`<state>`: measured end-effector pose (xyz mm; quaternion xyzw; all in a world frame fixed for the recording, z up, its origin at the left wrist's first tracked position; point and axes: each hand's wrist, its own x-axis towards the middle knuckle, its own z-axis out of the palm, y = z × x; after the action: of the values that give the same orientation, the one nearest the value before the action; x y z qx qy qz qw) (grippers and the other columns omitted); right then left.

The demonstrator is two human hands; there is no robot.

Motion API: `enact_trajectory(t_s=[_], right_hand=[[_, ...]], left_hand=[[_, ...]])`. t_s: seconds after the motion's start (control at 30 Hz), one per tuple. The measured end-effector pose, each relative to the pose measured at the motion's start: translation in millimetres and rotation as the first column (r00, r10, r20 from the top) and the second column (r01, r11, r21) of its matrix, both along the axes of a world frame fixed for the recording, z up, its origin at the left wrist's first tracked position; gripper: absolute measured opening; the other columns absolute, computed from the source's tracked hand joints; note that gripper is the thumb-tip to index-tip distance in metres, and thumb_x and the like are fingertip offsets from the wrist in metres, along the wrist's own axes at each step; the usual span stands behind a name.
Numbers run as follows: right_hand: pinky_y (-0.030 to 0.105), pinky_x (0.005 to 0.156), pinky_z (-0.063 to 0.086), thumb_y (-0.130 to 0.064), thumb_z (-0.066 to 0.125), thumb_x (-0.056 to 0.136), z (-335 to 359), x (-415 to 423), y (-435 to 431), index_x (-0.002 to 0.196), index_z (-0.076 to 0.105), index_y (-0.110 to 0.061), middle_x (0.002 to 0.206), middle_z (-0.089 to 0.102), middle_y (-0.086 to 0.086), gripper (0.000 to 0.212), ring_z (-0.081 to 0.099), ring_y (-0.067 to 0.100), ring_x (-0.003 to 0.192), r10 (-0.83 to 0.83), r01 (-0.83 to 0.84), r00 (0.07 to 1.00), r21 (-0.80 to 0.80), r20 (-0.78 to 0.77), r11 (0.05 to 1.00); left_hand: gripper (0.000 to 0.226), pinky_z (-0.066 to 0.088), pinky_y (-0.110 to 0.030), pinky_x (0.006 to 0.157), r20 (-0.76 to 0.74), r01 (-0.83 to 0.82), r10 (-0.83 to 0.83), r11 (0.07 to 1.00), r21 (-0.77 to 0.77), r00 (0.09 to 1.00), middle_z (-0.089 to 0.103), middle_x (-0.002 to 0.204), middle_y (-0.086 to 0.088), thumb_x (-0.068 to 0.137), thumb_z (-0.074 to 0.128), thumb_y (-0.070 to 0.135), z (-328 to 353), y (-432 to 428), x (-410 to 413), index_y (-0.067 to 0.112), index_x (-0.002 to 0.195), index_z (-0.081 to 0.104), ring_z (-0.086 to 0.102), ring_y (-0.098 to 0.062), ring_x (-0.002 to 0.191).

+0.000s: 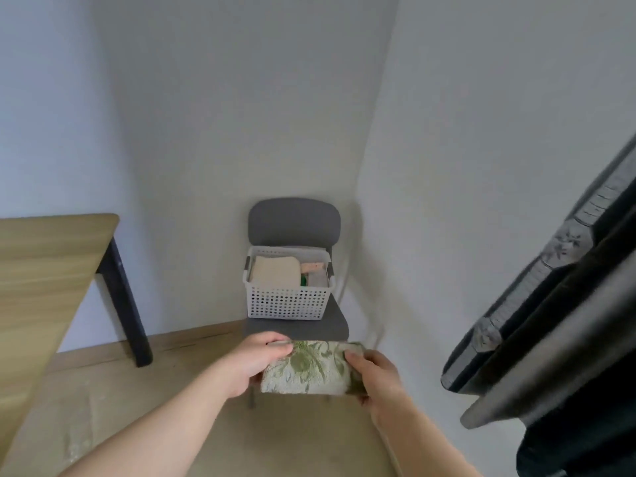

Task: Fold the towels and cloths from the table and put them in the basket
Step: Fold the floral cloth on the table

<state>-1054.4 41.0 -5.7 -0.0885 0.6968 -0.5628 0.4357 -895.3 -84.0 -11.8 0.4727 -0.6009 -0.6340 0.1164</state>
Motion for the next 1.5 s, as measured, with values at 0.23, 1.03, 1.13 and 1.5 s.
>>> enact_trajectory(t_s=[0.23, 1.03, 1.13, 1.5], right_hand=[[0.04, 0.076, 0.053, -0.013, 0.066, 0.086, 5, -61, -146, 0.106, 0.057, -0.016, 0.102, 0.064, 0.012, 0.022, 0.061, 0.024, 0.087, -0.084, 0.101, 0.983, -0.094, 0.164, 0.99], [0.038, 0.086, 0.052, -0.007, 0.054, 0.091, -138, -245, -460, 0.128, 0.041, -0.034, 0.113, 0.055, -0.003, 0.047, 0.054, 0.016, 0.101, 0.373, -0.39, 0.92, 0.208, 0.121, 0.897], [0.039, 0.1, 0.047, -0.011, 0.048, 0.095, -159, -245, -461, 0.144, 0.028, -0.033, 0.137, 0.044, 0.003, 0.057, 0.048, 0.018, 0.114, 0.483, -0.465, 0.875, 0.318, 0.025, 0.826], [0.046, 0.119, 0.011, -0.021, 0.045, 0.096, -182, -231, -452, 0.148, 0.021, -0.029, 0.16, -0.002, -0.002, 0.058, -0.005, 0.03, 0.147, 0.949, -0.533, 0.014, 0.8, -0.316, 0.274]], left_hand=[[0.008, 0.053, -0.04, 0.088, -0.097, -0.143, 0.158, 0.979, 0.144, 0.983, 0.071, 0.097, -0.011, 0.092, 0.058, 0.018, 2, -131, -65, 0.014, 0.096, 0.064, 0.067, -0.027, 0.094], [0.015, 0.054, -0.031, 0.056, 0.24, -0.471, 0.412, 0.828, 0.305, 0.879, 0.061, 0.086, -0.016, 0.089, 0.051, -0.002, -148, -357, -267, 0.011, 0.087, 0.045, 0.061, -0.025, 0.075], [0.017, 0.055, -0.047, 0.074, 0.321, -0.417, 0.329, 0.871, 0.26, 0.888, 0.06, 0.084, -0.015, 0.089, 0.052, 0.002, -169, -359, -277, 0.015, 0.084, 0.044, 0.059, -0.032, 0.079], [0.023, 0.039, -0.029, 0.072, 0.662, 0.115, -0.151, 0.989, 0.098, 0.734, 0.061, 0.112, -0.007, 0.096, 0.039, 0.024, -187, -357, -287, 0.02, 0.119, 0.039, 0.057, -0.023, 0.092]])
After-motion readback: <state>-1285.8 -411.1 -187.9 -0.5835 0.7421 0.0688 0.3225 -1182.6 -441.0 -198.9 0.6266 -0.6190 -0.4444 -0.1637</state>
